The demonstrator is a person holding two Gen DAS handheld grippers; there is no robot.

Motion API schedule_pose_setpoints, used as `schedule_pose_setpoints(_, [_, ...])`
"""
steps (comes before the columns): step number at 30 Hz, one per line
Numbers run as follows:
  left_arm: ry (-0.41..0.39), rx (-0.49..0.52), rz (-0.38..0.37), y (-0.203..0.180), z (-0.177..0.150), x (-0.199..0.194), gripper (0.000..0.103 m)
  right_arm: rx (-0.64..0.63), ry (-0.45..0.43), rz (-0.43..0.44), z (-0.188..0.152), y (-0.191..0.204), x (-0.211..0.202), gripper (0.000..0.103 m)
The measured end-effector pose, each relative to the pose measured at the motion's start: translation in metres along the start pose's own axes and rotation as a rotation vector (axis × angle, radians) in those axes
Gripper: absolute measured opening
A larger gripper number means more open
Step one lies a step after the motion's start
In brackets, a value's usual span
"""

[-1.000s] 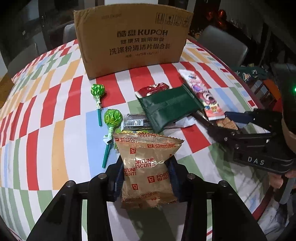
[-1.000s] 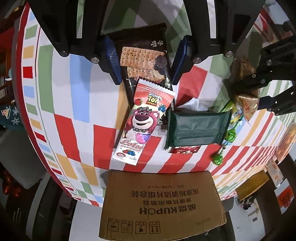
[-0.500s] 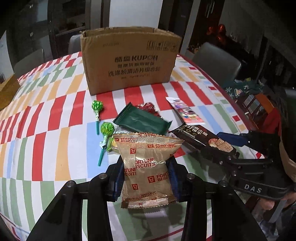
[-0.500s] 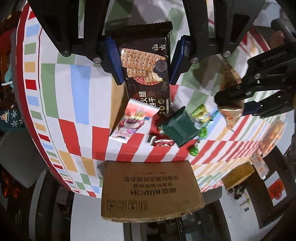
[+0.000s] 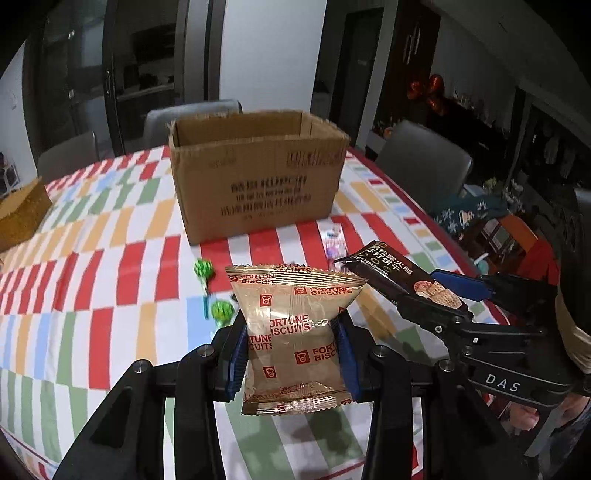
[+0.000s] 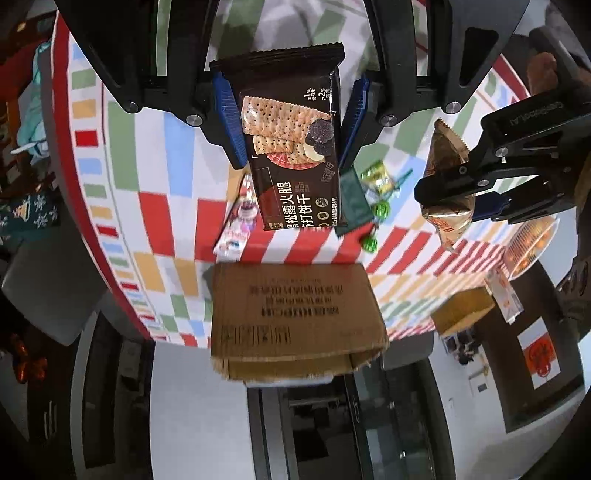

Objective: Organize snacks
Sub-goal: 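Carry both packets into the cardboard box and open both tools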

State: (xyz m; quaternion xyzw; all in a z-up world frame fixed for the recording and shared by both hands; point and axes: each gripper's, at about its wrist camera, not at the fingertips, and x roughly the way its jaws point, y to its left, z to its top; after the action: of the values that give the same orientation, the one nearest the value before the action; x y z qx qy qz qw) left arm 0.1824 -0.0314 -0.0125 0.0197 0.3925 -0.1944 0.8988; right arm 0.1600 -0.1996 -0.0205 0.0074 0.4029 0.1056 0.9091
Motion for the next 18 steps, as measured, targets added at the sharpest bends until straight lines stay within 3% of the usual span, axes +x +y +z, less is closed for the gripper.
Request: schedule_pose_setpoints(18, [-0.178,0.055,0.081,0.006,0.076,-0.016,0.041,-0.016,-0.209,-0.017,0.079,0.000,-0.018,0.051])
